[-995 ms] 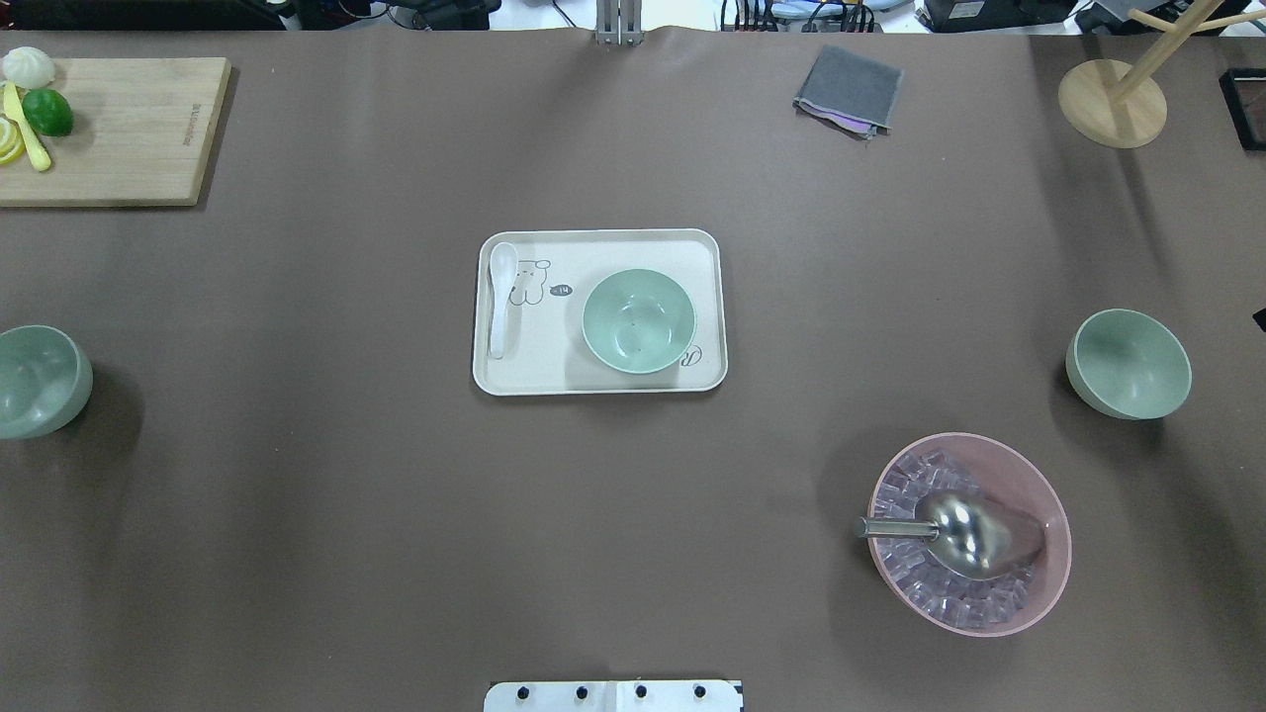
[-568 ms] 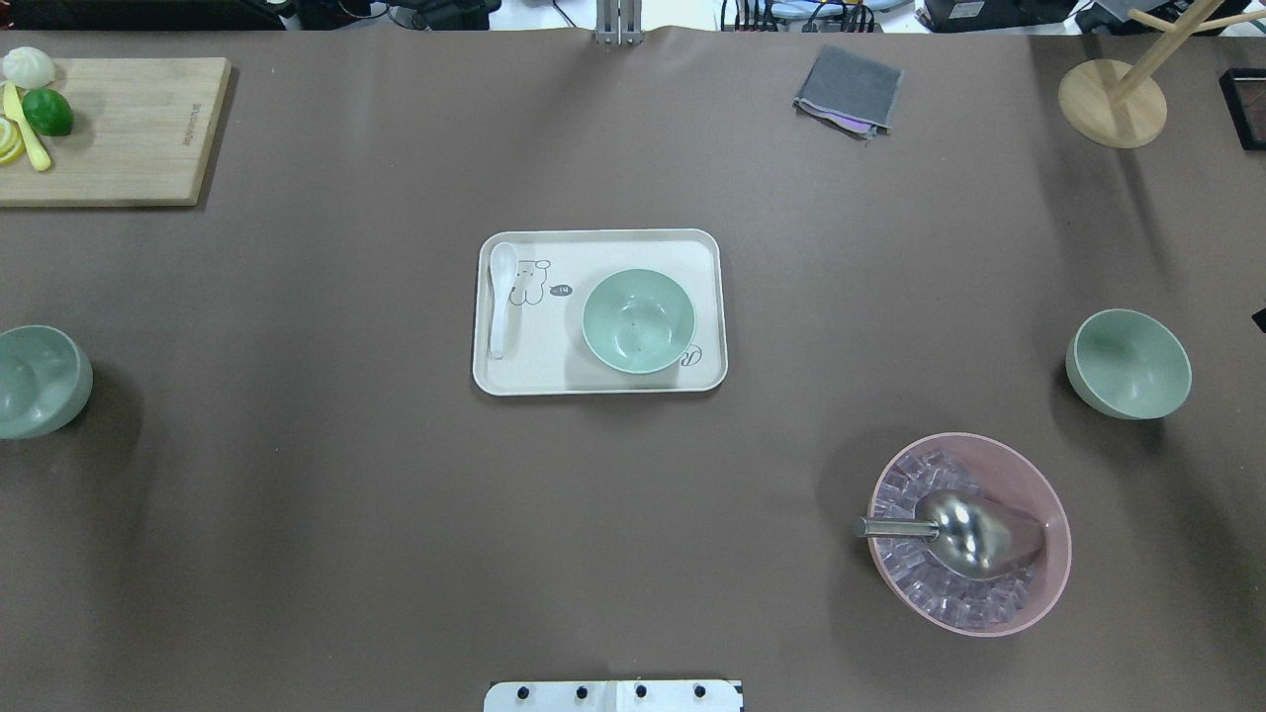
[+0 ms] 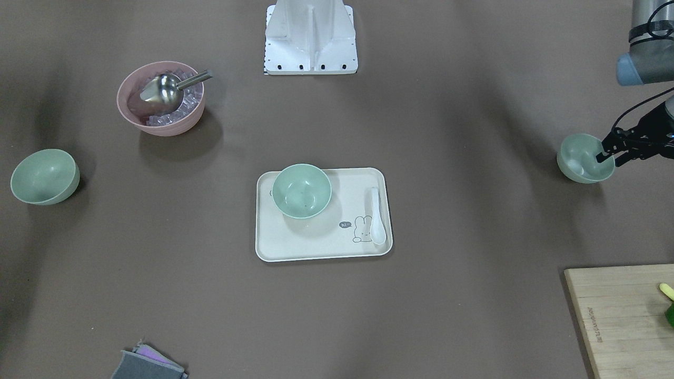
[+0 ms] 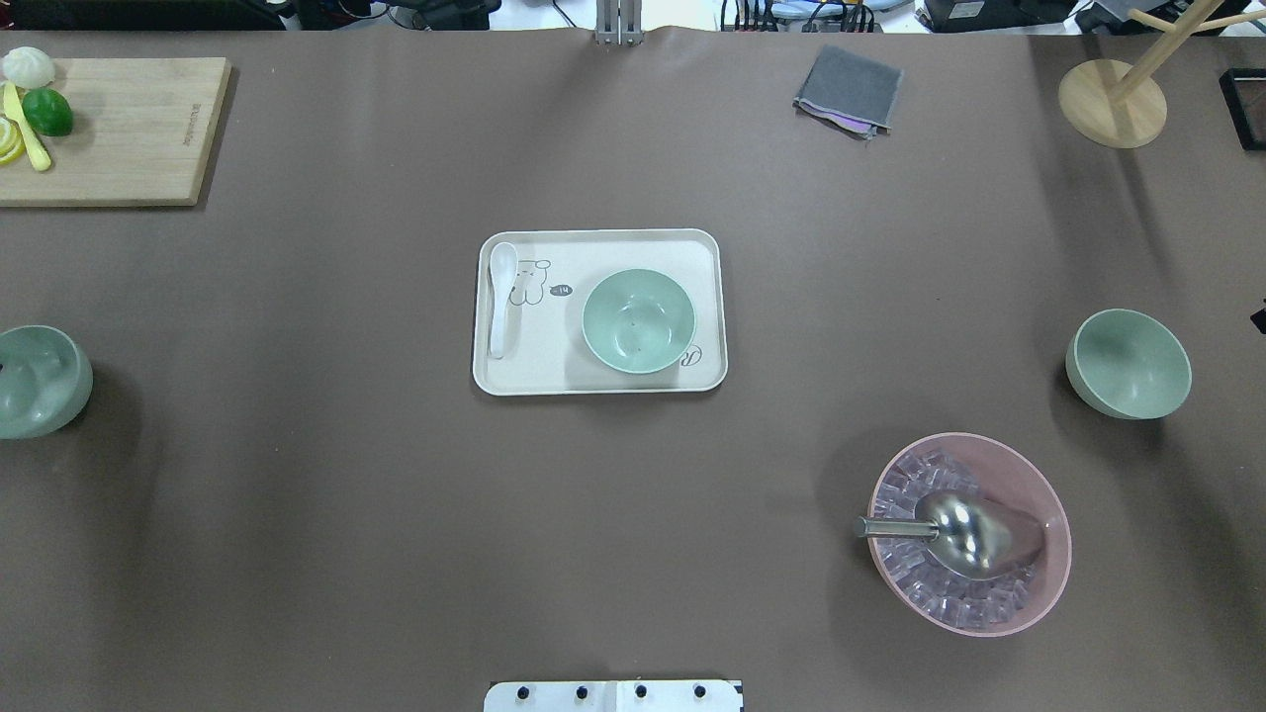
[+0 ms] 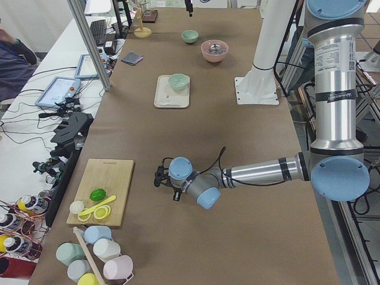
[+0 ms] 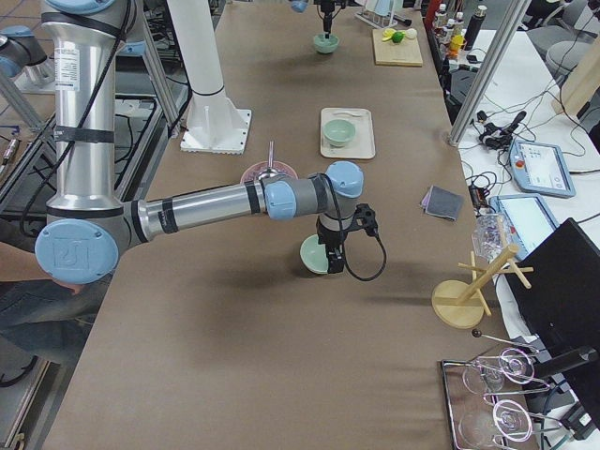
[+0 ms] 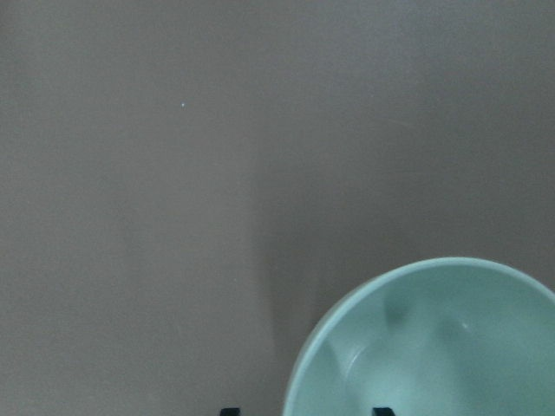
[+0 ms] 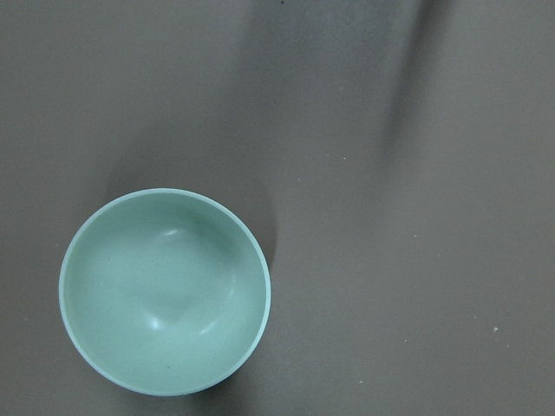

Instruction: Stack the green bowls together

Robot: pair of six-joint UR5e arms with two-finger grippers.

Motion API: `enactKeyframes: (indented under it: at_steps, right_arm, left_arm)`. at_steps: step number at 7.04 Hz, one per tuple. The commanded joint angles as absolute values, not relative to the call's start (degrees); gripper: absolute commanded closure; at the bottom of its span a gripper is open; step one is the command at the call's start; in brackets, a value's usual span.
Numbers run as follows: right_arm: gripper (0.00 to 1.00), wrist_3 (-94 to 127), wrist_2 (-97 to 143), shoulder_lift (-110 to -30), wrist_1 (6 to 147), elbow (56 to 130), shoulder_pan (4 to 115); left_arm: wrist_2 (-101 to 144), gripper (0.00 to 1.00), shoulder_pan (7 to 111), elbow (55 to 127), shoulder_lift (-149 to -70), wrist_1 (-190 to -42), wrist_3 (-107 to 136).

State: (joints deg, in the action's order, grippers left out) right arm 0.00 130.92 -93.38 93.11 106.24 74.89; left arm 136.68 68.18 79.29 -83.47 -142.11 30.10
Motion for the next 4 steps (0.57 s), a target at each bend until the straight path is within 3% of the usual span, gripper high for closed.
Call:
enactKeyframes:
  at_steps: [1,4]
  right_arm:
    - [0.00,0.00,130.96,-93.25,93.16,106.17,74.62]
    - [0.00,0.00,130.96,-93.16,93.08,106.17,74.53]
  left_arm:
    - [136.67,0.87,67.76,79.36,-83.32,-142.82,30.06]
    - [136.58,0.92,67.85,79.28,-83.67,-142.73,30.06]
